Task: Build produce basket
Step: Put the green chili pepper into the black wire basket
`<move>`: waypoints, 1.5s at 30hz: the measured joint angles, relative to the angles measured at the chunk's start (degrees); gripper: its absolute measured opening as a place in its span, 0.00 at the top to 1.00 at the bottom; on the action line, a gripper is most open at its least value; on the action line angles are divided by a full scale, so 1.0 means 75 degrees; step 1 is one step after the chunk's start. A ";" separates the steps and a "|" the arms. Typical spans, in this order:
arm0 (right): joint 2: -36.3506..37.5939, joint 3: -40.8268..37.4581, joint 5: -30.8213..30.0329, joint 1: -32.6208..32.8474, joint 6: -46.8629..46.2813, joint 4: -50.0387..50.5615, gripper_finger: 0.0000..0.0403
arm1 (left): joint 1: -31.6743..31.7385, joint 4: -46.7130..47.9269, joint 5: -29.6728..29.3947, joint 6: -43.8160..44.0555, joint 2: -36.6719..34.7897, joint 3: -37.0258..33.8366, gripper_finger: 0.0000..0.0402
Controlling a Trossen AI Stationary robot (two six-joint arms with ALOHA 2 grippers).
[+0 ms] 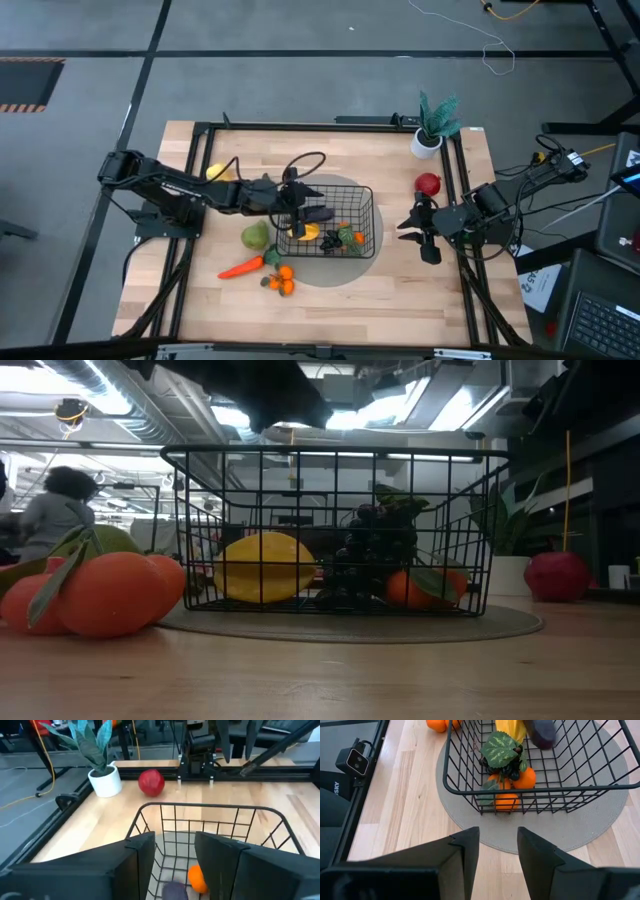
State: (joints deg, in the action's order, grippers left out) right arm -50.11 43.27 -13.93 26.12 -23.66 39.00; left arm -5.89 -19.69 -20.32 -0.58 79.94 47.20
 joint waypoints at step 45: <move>-0.0003 0.0000 -0.0454 0.0000 -0.0213 -0.0017 0.69 | 0.2150 0.6206 -0.3023 0.6267 -0.1911 -0.0026 0.69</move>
State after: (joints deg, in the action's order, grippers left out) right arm -50.13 43.27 -17.34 26.12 -25.26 38.87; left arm 10.23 26.85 -43.00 46.43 65.61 47.00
